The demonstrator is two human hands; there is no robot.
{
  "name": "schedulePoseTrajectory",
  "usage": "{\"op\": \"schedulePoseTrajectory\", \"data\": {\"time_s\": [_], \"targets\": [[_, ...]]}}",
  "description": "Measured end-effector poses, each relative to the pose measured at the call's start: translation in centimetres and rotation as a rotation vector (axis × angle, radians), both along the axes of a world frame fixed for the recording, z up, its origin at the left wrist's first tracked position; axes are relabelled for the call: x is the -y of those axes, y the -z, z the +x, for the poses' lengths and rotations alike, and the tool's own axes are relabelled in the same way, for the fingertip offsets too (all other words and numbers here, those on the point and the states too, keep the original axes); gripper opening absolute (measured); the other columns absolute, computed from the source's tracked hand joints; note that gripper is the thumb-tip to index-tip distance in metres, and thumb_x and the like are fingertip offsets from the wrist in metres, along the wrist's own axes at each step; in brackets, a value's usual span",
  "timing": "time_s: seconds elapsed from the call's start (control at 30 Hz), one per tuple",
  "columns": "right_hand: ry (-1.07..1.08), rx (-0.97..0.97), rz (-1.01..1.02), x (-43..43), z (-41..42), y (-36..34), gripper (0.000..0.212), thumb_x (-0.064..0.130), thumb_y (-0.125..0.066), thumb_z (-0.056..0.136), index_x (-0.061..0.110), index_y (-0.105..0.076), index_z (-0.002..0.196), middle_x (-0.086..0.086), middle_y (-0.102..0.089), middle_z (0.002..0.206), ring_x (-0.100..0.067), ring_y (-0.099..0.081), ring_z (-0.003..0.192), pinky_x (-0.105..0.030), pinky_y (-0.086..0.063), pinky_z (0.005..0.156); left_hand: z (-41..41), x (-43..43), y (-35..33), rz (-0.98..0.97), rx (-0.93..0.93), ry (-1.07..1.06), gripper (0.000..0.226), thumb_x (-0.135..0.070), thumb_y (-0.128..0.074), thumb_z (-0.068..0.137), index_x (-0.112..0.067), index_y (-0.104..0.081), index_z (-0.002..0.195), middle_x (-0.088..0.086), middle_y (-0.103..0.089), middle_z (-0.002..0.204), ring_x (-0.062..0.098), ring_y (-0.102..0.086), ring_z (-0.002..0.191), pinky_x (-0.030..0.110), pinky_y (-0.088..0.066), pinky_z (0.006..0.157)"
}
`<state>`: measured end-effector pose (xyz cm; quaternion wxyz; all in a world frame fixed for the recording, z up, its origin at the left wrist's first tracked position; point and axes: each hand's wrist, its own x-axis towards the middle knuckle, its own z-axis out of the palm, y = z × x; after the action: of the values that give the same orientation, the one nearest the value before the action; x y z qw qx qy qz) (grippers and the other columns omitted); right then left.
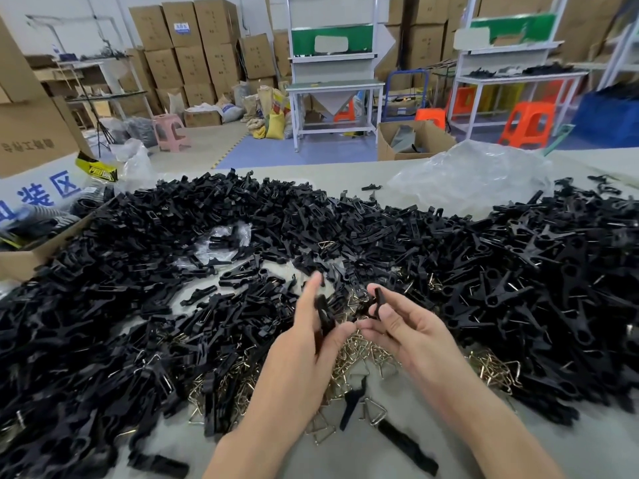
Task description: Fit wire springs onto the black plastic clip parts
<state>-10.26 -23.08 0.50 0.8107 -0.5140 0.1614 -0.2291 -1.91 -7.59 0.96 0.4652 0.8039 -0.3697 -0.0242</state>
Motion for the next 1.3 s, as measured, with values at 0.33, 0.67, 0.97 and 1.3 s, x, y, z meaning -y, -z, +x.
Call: {"op": "schedulePoseTrajectory", "data": {"time_s": [0.33, 0.67, 0.97, 1.3], "targets": [[-0.106, 0.024, -0.007, 0.3, -0.4, -0.2, 0.030, 0.017, -0.073, 0.079, 0.020, -0.079, 0.108, -0.003, -0.075, 0.105, -0.019, -0.071, 0.104, -0.034, -0.060, 0.089, -0.7, 0.1, -0.5, -0.151, -0.078, 0.017, 0.036, -0.060, -0.042, 0.096, -0.045, -0.054, 0.127, -0.017, -0.058, 0.102, 0.003, -0.059, 0.082, 0.012, -0.044, 0.071], [-0.138, 0.037, 0.015, -0.4, -0.2, -0.4, 0.034, 0.008, -0.075, 0.075, 0.018, -0.079, 0.107, -0.011, -0.076, 0.105, -0.024, -0.073, 0.105, -0.025, -0.059, 0.083, -0.3, 0.4, -0.9, -0.244, -0.265, -0.017, 0.023, -0.027, -0.051, 0.102, -0.039, -0.062, 0.119, -0.020, -0.071, 0.091, -0.003, -0.066, 0.084, 0.009, -0.047, 0.073], [-0.112, 0.009, -0.220, -0.5, -0.4, -0.5, 0.033, 0.020, -0.079, 0.078, 0.028, -0.077, 0.109, -0.005, -0.075, 0.111, -0.022, -0.074, 0.102, -0.027, -0.059, 0.084, -0.7, 0.8, -1.0, -0.299, -0.379, 0.014, 0.019, -0.021, -0.062, 0.097, -0.036, -0.071, 0.107, -0.014, -0.075, 0.102, 0.002, -0.069, 0.096, 0.017, -0.052, 0.082], [-0.093, -0.034, -0.303, -1.0, -0.7, -1.3, 0.033, 0.013, -0.075, 0.083, 0.040, -0.077, 0.102, 0.005, -0.078, 0.105, -0.014, -0.076, 0.082, -0.011, -0.052, 0.055, -0.9, 0.9, -1.1, -0.309, -0.385, 0.061, 0.022, -0.017, -0.063, 0.098, -0.036, -0.071, 0.105, -0.011, -0.075, 0.096, 0.005, -0.069, 0.091, 0.013, -0.050, 0.079]]}}
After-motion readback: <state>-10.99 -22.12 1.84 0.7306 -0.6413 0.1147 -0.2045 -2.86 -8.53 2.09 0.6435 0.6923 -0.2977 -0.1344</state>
